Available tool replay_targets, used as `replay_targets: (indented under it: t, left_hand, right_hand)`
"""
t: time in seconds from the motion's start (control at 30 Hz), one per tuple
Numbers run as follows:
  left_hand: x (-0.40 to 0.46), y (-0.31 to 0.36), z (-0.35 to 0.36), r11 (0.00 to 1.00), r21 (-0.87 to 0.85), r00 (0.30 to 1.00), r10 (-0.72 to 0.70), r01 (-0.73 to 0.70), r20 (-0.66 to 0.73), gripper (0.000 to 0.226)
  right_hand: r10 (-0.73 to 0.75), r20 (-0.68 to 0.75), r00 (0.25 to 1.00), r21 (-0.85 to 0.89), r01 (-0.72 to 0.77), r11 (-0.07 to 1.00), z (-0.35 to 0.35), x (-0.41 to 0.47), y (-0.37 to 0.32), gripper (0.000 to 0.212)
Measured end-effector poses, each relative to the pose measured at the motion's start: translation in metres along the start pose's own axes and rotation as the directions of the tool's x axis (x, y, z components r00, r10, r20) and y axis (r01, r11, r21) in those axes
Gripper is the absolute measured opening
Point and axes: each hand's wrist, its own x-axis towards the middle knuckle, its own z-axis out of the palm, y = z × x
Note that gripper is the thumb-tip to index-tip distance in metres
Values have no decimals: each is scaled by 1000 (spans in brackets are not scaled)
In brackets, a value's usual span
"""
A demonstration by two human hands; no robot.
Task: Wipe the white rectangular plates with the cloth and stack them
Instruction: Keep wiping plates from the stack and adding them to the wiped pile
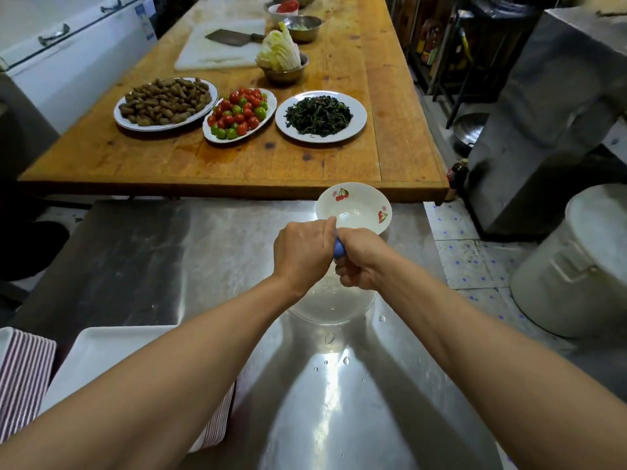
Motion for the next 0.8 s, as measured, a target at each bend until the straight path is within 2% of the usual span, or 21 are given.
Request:
replay_targets:
  t: [0.1, 0.17, 0.23, 0.27, 0.33, 0.4, 0.43, 0.5, 0.53, 0.6, 0.67, 0.73, 0.77, 0.8]
  left_hand:
    - [-4, -5, -1, 989, -149, 999, 18, -11, 47, 49]
    - [-4, -6, -5, 965, -260, 992, -8, 40, 125, 49]
    - [-3, -6, -11, 891, -404, 963, -115, 208, 242, 47]
    - [-3, -4, -13, 805, -490, 927, -191, 336, 321, 46]
    - [-3, -3, -18, 544, -580, 790, -335, 607, 513, 38]
    - [-1, -3, -24, 256, -540, 596, -400, 802, 696, 30]
    - [0, -3, -28, 133, -494, 504, -389, 859, 771, 29]
    - [4, -5, -36, -40, -403, 372, -309, 914, 875, 33]
    - [5, -5, -39, -96, -363, 329, -260, 927, 908, 38]
    - [2, -3, -48, -147, -285, 260, -164, 947, 951, 39]
    - [-3, 1, -53, -126, -230, 216, -113, 965, 970, 36]
    - [-6, 4, -54, -40, -218, 208, -175, 975, 962, 41]
    - [-6, 6, -53, 3, -236, 229, -249, 972, 941, 45]
    - [-6, 8, -52, 42, -273, 271, -326, 961, 906, 46]
  right_hand:
    - [-67, 1, 998, -6, 67, 998, -1, 1, 3, 21]
    - [-85, 57, 995, -1, 85, 996, -3, -1, 2, 23]
    - [-72, 142, 987, 58, 65, 996, -7, -3, 3, 28]
    - [-78, 183, 980, 99, 61, 993, -9, -6, 3, 30]
    - [-135, 220, 966, 125, 110, 986, -10, -12, 5, 33]
    - [-255, 221, 941, 101, 238, 966, -10, -20, 9, 26]
    - [-324, 228, 918, 87, 312, 946, -11, -24, 11, 24]
    - [-517, 258, 816, -24, 541, 841, -15, -30, 16, 35]
    - [-628, 282, 725, -155, 681, 716, -16, -32, 19, 41]
    - [-785, 326, 527, -422, 824, 378, -17, -30, 24, 41]
    - [-855, 335, 396, -584, 799, 141, -17, -25, 23, 29]
    - [-881, 332, 338, -695, 718, 14, -16, -21, 21, 24]
    - [-891, 308, 334, -736, 677, 0, -14, -19, 22, 28]
    - [-901, 263, 344, -752, 658, 31, -11, -18, 23, 32]
